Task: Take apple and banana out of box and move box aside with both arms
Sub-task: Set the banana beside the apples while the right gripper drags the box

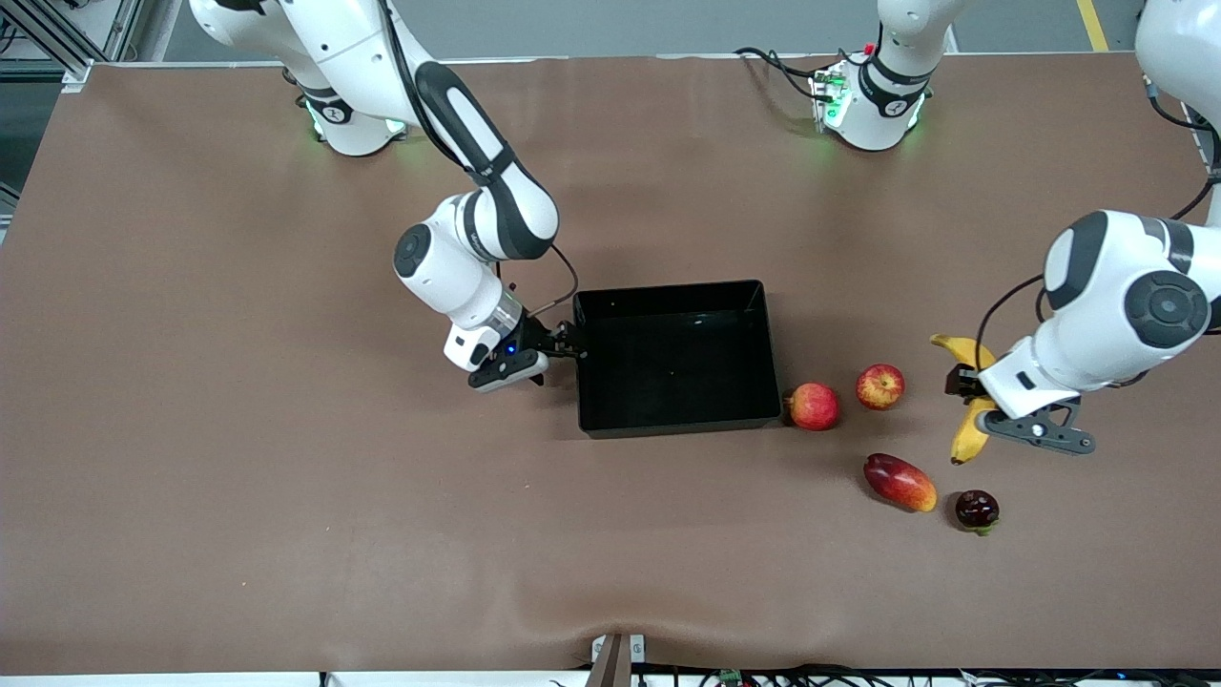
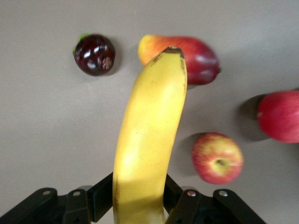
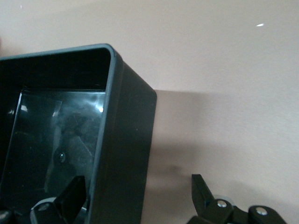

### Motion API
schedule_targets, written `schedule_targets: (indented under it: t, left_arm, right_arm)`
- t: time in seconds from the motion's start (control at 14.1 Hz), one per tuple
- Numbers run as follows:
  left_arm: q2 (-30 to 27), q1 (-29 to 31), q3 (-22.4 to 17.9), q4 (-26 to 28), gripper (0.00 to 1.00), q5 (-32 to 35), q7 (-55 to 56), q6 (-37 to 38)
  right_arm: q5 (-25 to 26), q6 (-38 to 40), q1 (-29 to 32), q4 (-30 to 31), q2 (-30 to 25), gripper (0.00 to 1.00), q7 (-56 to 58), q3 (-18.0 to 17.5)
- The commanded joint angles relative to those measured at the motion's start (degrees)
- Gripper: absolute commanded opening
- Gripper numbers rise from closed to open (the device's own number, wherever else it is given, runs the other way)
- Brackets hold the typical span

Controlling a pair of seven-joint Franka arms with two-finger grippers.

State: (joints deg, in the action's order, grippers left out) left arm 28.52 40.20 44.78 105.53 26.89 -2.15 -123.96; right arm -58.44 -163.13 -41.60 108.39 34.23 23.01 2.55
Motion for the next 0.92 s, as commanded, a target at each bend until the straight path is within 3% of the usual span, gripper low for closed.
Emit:
schedule_targets:
  t: [0.0, 0.07, 0.14, 0.21, 0.28, 0.78, 0.85]
  left_arm:
    - [4.0, 1.2, 0.2, 1.8, 0.00, 7.7, -0.2, -2.9]
    - [6.2, 2.1, -0.1, 1.8, 0.00, 10.6, -0.2, -3.2]
    - [8.1, 3.4, 0.0, 1.7, 0.00, 12.0, -0.3, -4.4]
    - [9.8, 4.6, 0.0, 1.8, 0.00, 13.1, -0.3, -6.0]
    - [11.1, 5.0, -0.1, 1.8, 0.00, 14.1, -0.3, -7.2]
    - [15.9, 4.3, -3.3, 1.3, 0.00, 16.9, 1.1, -13.2]
    - [16.2, 4.3, -3.3, 1.3, 0.07, 16.9, 1.4, -13.3]
  right_arm:
    - [-1.4, -1.6, -2.1, -3.2, 2.8, 1.00, 1.2, 0.4]
    - [-1.3, -1.8, -2.3, -3.3, 3.1, 1.00, 1.2, 0.4]
    - [-1.3, -3.0, -2.8, -3.5, 3.6, 0.76, 1.2, 0.4]
    - [-1.3, -3.8, -3.4, -3.9, 4.5, 0.30, 1.2, 0.4]
    - [-1.3, -4.0, -3.7, -4.3, 5.1, 0.03, 1.2, 0.5]
    - [-0.3, -3.4, -3.7, -2.4, 3.0, 0.00, 3.1, 2.3]
    - [0.0, -3.3, -3.7, -2.1, 2.9, 0.00, 3.1, 3.0]
